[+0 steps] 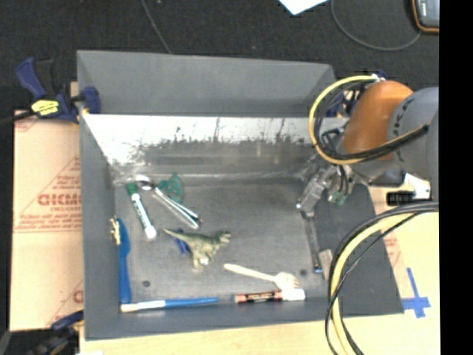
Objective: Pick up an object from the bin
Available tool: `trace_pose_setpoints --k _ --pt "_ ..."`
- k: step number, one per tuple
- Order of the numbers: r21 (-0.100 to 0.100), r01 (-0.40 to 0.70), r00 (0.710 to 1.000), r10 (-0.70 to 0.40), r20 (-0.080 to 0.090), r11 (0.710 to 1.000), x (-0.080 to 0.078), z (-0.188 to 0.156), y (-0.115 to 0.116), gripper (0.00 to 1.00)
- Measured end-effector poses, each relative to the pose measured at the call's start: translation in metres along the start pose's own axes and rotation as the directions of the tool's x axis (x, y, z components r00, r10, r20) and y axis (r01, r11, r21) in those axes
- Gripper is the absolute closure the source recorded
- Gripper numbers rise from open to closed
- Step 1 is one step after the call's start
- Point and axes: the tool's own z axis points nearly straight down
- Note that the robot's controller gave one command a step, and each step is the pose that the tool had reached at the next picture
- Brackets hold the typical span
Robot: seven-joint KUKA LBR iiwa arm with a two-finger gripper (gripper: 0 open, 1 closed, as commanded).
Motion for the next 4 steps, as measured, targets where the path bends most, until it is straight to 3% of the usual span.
trace_pose_setpoints --k 4 --pt "-0.001 0.004 1.000 -0.004 0.011 1.000 -0.003 -0.035 -0.001 1.00"
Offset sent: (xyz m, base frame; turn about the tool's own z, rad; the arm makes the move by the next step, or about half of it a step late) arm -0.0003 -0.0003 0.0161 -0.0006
